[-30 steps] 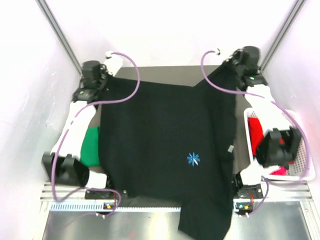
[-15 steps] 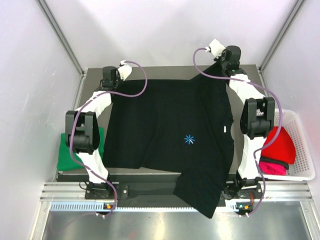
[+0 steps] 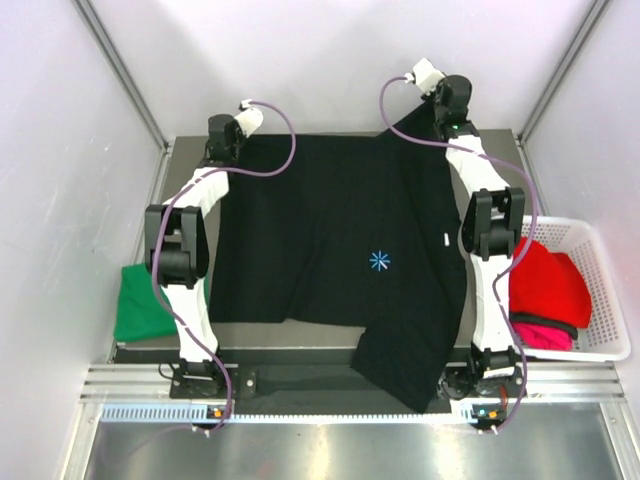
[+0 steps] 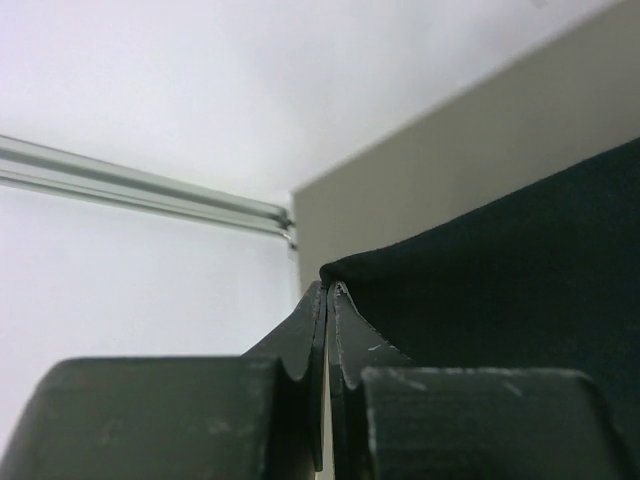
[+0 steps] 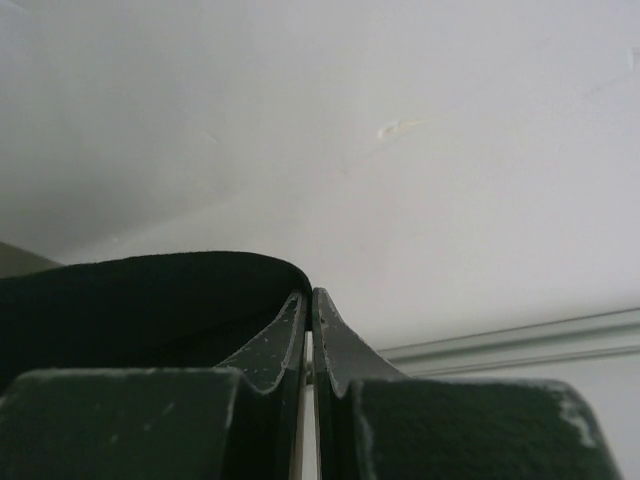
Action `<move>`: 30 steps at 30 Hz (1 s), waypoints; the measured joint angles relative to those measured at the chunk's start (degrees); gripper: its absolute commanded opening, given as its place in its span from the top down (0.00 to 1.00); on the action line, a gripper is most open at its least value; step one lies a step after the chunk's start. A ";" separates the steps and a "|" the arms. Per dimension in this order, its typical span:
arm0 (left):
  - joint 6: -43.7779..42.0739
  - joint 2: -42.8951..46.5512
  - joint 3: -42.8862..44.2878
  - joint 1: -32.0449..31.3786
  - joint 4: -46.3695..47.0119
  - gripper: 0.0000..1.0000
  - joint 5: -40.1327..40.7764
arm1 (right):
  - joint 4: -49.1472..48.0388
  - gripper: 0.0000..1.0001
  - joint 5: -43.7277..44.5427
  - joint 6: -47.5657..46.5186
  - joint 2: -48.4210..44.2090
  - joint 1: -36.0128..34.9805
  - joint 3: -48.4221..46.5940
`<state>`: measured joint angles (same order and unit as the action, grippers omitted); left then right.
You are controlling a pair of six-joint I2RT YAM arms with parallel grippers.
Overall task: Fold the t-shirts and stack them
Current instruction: Flatten the tshirt out
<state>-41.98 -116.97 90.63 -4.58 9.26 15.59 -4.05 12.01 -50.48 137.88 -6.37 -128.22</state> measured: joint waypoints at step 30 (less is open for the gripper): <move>-4.13 -1.95 -2.89 -0.20 3.02 1.00 0.33 | 3.56 1.00 0.39 0.66 -3.89 -3.39 15.63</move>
<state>-46.11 -118.91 87.74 -4.78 12.27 15.92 -0.49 12.40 -49.82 133.99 -9.76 -112.60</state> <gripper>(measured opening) 0.011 0.008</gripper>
